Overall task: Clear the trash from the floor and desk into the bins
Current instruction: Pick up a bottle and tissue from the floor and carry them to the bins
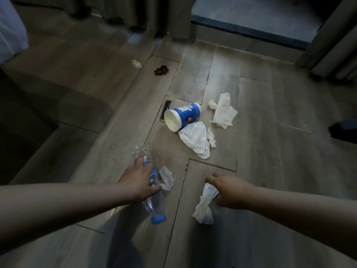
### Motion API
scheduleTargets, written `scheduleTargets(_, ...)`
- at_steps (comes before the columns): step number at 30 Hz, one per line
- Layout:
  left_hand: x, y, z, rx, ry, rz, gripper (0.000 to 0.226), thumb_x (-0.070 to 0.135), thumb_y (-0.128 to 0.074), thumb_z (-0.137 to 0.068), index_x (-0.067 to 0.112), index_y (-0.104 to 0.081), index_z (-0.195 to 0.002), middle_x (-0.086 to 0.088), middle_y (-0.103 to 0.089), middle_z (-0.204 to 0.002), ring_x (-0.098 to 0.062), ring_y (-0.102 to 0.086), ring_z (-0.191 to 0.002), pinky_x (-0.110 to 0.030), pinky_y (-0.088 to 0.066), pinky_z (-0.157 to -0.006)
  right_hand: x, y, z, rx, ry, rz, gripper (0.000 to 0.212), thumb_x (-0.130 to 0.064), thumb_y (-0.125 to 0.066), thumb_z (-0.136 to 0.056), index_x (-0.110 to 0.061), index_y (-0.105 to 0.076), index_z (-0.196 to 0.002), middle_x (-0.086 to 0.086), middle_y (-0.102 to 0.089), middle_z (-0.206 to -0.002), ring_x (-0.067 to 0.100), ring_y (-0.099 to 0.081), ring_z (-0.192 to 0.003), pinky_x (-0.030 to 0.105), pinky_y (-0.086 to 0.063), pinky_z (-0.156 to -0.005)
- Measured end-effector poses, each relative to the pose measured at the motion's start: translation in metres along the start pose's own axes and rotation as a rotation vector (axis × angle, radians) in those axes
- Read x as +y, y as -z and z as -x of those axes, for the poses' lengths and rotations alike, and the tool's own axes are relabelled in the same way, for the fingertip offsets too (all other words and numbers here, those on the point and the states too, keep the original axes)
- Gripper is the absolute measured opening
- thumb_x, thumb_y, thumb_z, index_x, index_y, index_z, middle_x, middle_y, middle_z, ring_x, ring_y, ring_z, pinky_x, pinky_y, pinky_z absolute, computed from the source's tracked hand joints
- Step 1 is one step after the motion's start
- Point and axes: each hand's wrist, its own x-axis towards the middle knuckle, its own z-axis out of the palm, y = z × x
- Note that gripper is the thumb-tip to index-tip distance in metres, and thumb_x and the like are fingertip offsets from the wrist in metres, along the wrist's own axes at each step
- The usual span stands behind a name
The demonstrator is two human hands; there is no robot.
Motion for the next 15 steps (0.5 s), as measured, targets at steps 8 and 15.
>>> scheduleTargets(8,-0.009,-0.006,-0.007,0.029,-0.011,0.018,0.052,0.049,-0.071,-0.076,0.028,-0.047,-0.117,0.002,0.021,-0.157,-0.036,-0.035,-0.133,-0.040,-0.043,-0.102,-0.001,-0.008,-0.016,-0.011,0.047,-0.008,0.065,-0.028,-0.068,-0.085,-0.023,-0.037,-0.142,0.002,-0.040,-0.134,0.020,-0.053,-0.110,0.028,-0.049,-0.083)
scheduleTargets(15,-0.034,0.002,-0.019,0.093,0.003,-0.067,0.068,0.035,-0.074,-0.078,0.029,-0.038,-0.136,0.003,0.031,-0.154,-0.037,-0.021,-0.141,-0.037,-0.039,-0.105,0.009,-0.013,-0.034,-0.062,0.047,0.033,0.055,-0.020,-0.065,-0.086,-0.021,-0.041,-0.135,0.004,-0.038,-0.130,0.019,-0.053,-0.103,0.032,-0.053,-0.085)
